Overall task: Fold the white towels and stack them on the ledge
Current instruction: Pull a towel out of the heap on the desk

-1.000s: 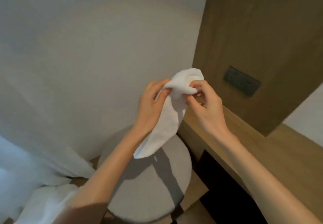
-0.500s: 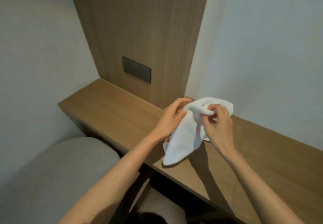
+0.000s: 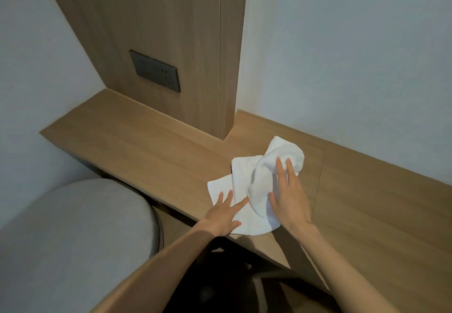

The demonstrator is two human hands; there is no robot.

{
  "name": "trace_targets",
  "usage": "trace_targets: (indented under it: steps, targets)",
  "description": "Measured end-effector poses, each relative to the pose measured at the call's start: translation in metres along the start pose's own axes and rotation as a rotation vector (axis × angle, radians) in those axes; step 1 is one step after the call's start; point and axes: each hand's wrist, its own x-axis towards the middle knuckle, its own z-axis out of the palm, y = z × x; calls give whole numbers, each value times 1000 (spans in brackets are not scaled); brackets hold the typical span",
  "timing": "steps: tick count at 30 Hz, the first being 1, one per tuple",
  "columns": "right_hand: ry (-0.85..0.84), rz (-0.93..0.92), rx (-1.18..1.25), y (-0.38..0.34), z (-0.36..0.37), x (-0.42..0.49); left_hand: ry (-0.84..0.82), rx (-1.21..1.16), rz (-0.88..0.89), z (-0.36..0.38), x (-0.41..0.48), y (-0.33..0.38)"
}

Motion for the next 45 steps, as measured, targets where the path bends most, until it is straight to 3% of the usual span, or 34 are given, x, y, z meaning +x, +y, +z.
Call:
trace_targets:
  steps: [3,6,8,12,16,23,30,35,45]
  targets:
    - [-106,59,27,4,2,3,13,-56,21,-3,7,3]
    - [-42,120,50,-7,-6,-3,123,-240,-4,-15,-2,2]
    - [21,25,6,-23,-12,-14,280,-279,-2,-25,-20,-4]
    - [-12,-170,36,-76,-11,-41,561,-270,50,-38,-83,-34]
    - [-11,-318,39,-143,0,-62,728,-177,-41,-36,-162,-79]
    - [-50,-579,29,-279,48,-124,827,-171,-297,32,-310,-192]
    - [-253,-886,13,-412,117,-208,876,-318,-618,144,-441,-285]
    - [-382,-1092,25,-486,159,-259,934,-481,-953,220,-509,-310]
    - [-785,-1301,-24,-578,240,-326,1006,-803,-1330,316,-578,-321]
